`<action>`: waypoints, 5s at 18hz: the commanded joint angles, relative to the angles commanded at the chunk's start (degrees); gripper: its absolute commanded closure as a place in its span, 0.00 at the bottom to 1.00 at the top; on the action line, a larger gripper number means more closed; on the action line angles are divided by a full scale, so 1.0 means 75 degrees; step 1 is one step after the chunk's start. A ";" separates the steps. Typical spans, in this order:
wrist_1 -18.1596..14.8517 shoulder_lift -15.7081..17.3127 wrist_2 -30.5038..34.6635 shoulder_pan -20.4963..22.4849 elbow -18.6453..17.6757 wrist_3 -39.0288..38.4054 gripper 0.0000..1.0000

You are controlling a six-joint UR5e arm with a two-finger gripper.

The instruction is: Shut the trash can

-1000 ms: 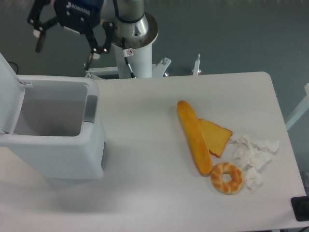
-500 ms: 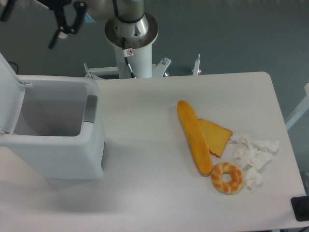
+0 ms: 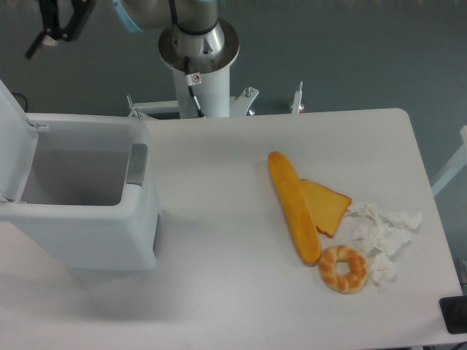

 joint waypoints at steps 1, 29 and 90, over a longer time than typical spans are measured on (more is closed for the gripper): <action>0.0000 -0.0012 -0.0035 -0.0071 0.0000 -0.0012 0.00; 0.0058 -0.0820 -0.0727 -0.1336 0.0047 -0.0047 0.00; 0.0164 -0.1289 -0.1242 -0.1864 0.0000 0.0059 0.00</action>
